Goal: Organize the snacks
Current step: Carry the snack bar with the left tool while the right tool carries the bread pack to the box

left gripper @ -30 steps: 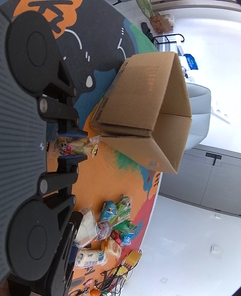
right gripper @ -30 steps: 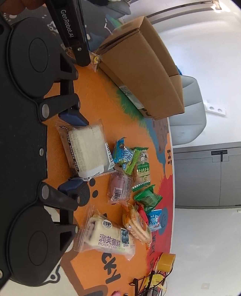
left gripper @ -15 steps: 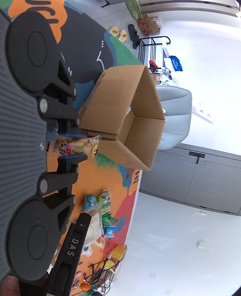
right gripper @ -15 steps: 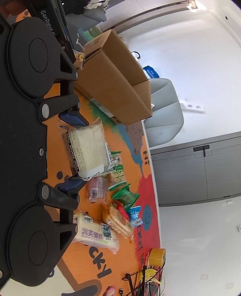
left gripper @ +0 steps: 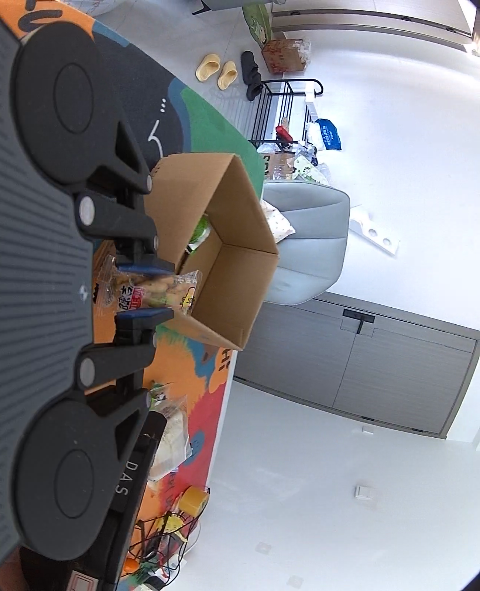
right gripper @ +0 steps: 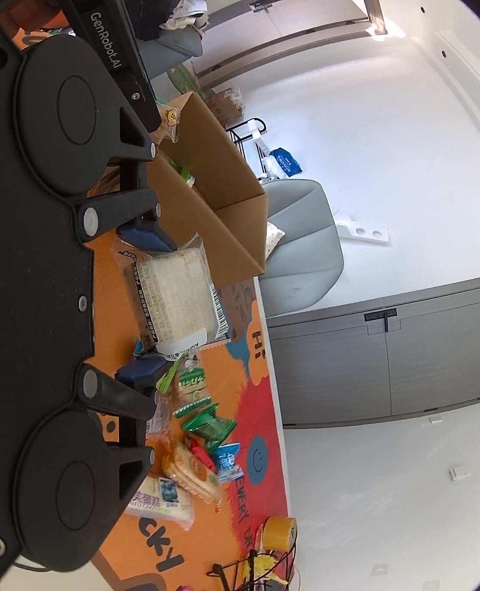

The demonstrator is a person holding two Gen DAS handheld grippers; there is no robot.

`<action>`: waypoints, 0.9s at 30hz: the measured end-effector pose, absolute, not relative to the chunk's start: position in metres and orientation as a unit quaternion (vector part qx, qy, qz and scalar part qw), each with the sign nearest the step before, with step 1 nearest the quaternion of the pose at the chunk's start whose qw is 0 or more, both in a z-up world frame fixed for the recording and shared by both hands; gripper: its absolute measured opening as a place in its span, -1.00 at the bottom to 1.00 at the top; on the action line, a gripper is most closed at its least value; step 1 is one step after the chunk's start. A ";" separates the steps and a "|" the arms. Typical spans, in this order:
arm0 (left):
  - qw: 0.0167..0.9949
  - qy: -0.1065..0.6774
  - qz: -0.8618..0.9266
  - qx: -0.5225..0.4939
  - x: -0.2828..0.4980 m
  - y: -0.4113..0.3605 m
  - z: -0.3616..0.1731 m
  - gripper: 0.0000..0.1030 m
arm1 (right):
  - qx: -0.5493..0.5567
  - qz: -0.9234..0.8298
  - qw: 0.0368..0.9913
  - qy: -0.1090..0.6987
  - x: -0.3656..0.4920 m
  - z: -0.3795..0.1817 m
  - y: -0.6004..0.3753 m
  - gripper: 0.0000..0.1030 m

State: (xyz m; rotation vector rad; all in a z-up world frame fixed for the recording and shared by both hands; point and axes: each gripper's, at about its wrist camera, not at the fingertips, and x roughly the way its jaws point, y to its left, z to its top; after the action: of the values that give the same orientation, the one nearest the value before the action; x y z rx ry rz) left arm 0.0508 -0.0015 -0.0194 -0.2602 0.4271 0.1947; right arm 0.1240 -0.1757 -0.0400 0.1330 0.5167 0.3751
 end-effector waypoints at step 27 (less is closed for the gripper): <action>0.955 0.221 0.147 -0.133 0.130 0.069 -0.013 -0.58 | 0.072 0.218 0.945 0.234 0.176 -0.021 -0.112 0.13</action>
State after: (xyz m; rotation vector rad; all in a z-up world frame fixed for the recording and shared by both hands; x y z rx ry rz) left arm 0.1303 0.0694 -0.0131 -0.2703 0.4497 0.2984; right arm 0.1761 -0.1125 -0.0213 0.1461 0.4763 0.4438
